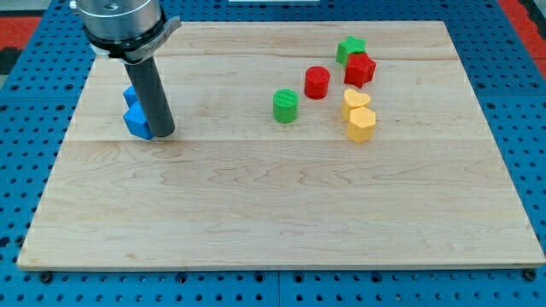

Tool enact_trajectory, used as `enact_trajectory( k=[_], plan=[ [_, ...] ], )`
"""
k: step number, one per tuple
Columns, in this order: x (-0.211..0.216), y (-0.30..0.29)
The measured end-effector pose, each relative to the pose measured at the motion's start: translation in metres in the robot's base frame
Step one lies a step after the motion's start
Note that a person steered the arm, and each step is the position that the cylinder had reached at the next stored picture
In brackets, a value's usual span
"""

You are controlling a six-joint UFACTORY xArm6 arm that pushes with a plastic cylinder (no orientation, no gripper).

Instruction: Slide the yellow heart towards the bottom center

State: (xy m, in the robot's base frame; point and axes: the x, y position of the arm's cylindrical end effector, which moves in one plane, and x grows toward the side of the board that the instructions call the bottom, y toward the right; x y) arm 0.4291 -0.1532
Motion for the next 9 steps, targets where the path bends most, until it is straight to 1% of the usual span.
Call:
enact_trajectory(
  k=[1,2,3,4,5,6,7,8,9],
  plan=[
    [0.000,0.000],
    [-0.003,0.026],
    [-0.029,0.051],
    [-0.071,0.081],
    [-0.090,0.147],
    [-0.089,0.194],
    [-0.088,0.262],
    [-0.068,0.290],
    [-0.039,0.271]
  ],
)
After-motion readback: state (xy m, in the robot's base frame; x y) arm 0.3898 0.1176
